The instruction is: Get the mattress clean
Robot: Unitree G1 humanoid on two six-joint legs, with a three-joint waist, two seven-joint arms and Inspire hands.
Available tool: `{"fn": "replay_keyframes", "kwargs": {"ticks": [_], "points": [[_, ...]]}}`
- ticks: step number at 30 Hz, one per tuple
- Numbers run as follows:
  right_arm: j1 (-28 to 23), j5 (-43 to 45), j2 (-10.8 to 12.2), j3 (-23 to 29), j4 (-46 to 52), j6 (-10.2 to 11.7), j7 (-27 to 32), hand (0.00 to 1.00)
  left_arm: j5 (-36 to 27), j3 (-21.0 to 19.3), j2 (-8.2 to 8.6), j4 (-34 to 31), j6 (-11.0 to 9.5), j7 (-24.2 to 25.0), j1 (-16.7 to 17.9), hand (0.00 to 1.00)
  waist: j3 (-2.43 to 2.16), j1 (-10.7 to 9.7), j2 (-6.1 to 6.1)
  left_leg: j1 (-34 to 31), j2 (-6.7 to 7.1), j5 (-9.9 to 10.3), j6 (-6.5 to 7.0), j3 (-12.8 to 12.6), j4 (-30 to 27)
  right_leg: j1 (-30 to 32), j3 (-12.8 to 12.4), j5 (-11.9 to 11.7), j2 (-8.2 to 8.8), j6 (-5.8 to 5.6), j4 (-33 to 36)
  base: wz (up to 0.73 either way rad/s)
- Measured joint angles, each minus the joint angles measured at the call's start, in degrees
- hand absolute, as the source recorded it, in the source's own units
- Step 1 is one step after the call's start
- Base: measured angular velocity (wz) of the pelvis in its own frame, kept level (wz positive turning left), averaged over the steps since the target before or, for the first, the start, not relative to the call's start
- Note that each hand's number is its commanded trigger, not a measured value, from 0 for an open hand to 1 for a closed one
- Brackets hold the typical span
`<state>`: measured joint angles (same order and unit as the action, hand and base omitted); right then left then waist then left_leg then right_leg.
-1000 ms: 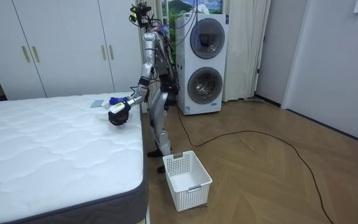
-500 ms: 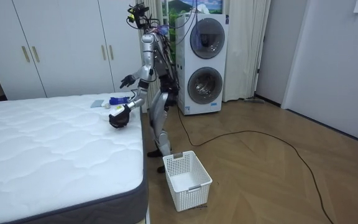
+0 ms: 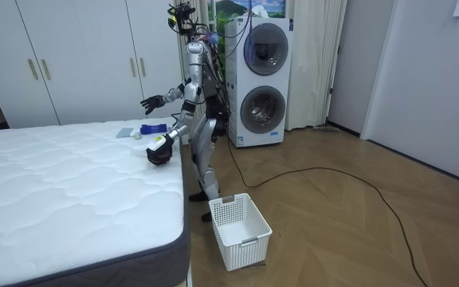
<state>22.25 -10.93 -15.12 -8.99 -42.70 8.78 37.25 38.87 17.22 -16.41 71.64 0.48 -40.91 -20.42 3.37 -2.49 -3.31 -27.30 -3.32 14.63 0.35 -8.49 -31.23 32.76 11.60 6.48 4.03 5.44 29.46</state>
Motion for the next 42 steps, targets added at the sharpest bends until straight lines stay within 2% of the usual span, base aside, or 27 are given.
{"fn": "replay_keyframes", "kwargs": {"ticks": [5,13,17,19,24,33,41,42], "points": [[0.0,-0.01,0.62,-1.37,-2.22,0.01,-0.52,0.0,-0.01,0.97,0.0,0.0,-0.04,0.4,-0.37,1.0,0.3,-0.1,0.34,-0.18,0.09,0.06,0.03,0.47,-0.01,0.14,0.12,0.13,0.01,-0.04,0.11,0.04],[-0.05,-0.06,0.7,-3.36,-3.79,0.01,-2.59,0.0,0.03,1.03,0.0,-0.02,-0.42,1.64,-1.29,1.0,0.49,0.51,0.62,-0.37,-0.04,0.73,0.21,0.38,-0.27,0.34,0.14,0.3,-0.11,-0.27,0.28,-0.02],[-0.05,-0.01,0.72,-3.47,-3.79,0.01,-3.88,0.0,0.04,1.02,0.36,-0.24,-0.36,2.94,-2.18,1.0,0.95,1.32,1.39,-0.77,0.02,0.86,0.36,0.55,-0.48,0.52,0.34,0.39,0.0,-0.41,0.28,0.02],[-0.08,-0.01,0.75,-3.91,-4.11,0.01,-4.77,0.0,0.02,1.03,0.48,-0.35,-0.33,3.23,-2.42,1.0,1.03,1.28,1.69,-1.26,0.09,0.86,0.37,0.61,-0.54,1.02,0.59,0.46,0.2,-0.39,0.44,0.05],[0.06,-0.08,0.77,-4.5,-10.82,-0.06,-8.86,0.0,-0.12,0.98,0.48,-0.78,-0.47,4.14,-3.01,1.0,0.96,1.32,2.01,-2.51,-0.02,0.85,0.38,0.98,-1.46,1.6,1.6,0.75,0.49,-0.3,0.64,0.1],[0.07,-0.01,0.77,-4.51,-16.07,-0.13,-13.94,0.0,-0.08,0.99,0.48,-0.76,-0.49,4.14,-3.64,1.0,0.96,1.43,2.06,-3.31,0.09,0.89,0.48,0.84,-1.76,2.4,1.89,1.09,0.95,-0.36,1.24,0.02],[0.49,0.19,0.62,-5.57,-18.03,-0.06,-14.79,0.0,-1.08,1.01,0.86,-0.76,-0.01,4.25,-3.65,1.0,0.96,1.71,2.54,-3.14,0.02,0.89,0.48,0.63,-1.52,2.4,1.91,1.11,0.94,-0.29,1.54,0.0],[0.98,0.2,0.62,-5.63,-18.88,-0.05,-14.89,0.05,-1.08,0.99,1.08,-0.77,0.21,4.25,-3.65,1.0,0.97,1.8,2.65,-3.13,0.03,0.89,0.48,0.63,-1.53,2.41,1.91,1.15,0.95,-0.26,1.64,0.0]]}}
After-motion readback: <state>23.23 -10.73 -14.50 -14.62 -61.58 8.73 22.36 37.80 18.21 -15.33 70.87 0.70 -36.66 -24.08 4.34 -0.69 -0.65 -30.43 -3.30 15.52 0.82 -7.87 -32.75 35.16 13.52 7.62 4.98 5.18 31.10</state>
